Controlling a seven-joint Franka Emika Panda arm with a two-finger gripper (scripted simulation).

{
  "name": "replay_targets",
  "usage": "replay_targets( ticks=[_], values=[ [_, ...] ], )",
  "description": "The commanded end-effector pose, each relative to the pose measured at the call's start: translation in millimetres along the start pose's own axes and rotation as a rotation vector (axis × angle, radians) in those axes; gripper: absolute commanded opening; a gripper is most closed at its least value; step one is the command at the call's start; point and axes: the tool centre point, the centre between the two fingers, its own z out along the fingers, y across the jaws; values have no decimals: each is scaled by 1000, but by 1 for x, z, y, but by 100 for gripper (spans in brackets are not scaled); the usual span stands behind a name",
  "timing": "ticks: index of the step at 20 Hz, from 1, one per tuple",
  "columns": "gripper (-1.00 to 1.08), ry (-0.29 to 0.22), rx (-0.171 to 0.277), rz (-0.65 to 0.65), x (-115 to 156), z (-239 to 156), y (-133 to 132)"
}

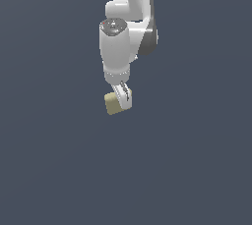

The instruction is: Pick up the object and move it to a goal position.

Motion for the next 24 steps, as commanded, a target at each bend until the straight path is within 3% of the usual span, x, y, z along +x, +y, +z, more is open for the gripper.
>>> replay_targets(
  ticks=[1, 13, 24],
  values=[
    [-100, 0, 0, 0, 22, -20, 0],
    [-100, 0, 0, -1, 120, -106, -2],
    [-100, 0, -1, -1, 177, -156, -7]
  ],
)
